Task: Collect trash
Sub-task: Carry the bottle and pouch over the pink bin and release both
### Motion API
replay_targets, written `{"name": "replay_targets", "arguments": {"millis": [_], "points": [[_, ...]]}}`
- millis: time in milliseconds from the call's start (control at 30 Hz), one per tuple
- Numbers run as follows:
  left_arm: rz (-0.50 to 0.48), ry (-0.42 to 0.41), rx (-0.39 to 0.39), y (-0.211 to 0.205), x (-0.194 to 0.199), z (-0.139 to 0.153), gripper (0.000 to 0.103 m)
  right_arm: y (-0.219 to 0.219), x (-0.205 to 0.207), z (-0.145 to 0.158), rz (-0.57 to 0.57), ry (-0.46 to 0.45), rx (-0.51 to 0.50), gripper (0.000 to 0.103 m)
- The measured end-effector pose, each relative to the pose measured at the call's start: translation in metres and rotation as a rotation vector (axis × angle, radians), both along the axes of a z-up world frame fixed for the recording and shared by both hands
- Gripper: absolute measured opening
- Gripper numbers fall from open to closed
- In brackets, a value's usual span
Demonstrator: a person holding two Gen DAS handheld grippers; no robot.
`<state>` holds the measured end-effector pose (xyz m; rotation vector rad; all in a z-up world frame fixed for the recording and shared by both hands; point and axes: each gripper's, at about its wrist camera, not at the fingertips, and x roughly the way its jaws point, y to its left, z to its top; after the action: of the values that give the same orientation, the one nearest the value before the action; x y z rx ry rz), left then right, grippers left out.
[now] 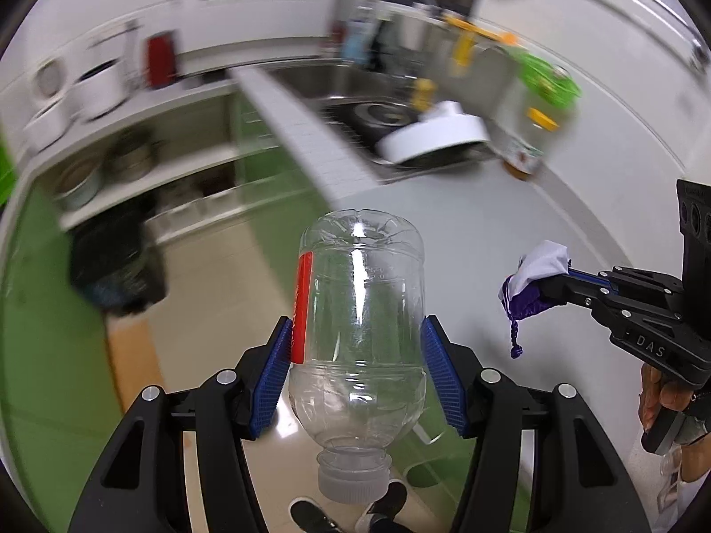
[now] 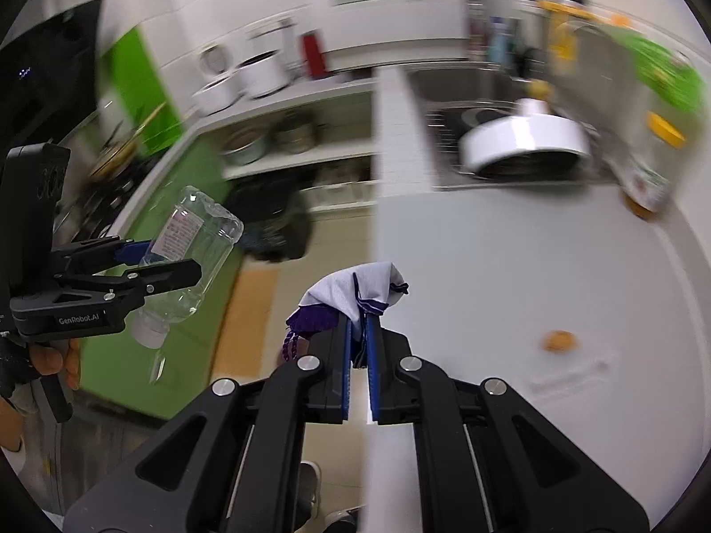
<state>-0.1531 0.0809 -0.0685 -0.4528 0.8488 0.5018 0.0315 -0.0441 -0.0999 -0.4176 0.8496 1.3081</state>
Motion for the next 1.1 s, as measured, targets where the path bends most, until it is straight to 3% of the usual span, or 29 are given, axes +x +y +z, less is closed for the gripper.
{"name": "replay_targets", "arguments": {"millis": [267,433,533,633,833,933,1100], "points": [[0.182,0.025,-0.019,0.041,-0.123,-0.019,0.057,0.088,-0.107,-0.022,0.173,-0.001,-0.036,0.006],[0.243,0.041,-0.07,0.08,-0.156,-0.067,0.057,0.133,-0.141,-0.069,0.206,0.003,-0.104,0.006],[0.262,0.058,-0.107,0.108,-0.162,-0.133,0.057,0.161,-0.148,-0.127,0.218,0.003,-0.142,0.006],[0.27,0.067,-0.134,0.127,-0.164,-0.207,0.057,0.184,-0.15,-0.204,0.227,0.0,-0.178,0.006],[0.282,0.081,-0.204,0.167,-0.157,-0.389,0.057,0.214,-0.147,-0.348,0.245,-0.023,-0.209,0.006],[0.285,0.096,-0.234,0.181,-0.153,-0.46,0.057,0.225,-0.14,-0.41,0.243,-0.019,-0.222,0.006],[0.283,0.098,-0.255,0.197,-0.146,-0.529,0.059,0.241,-0.134,-0.476,0.245,-0.021,-0.242,0.006]]}}
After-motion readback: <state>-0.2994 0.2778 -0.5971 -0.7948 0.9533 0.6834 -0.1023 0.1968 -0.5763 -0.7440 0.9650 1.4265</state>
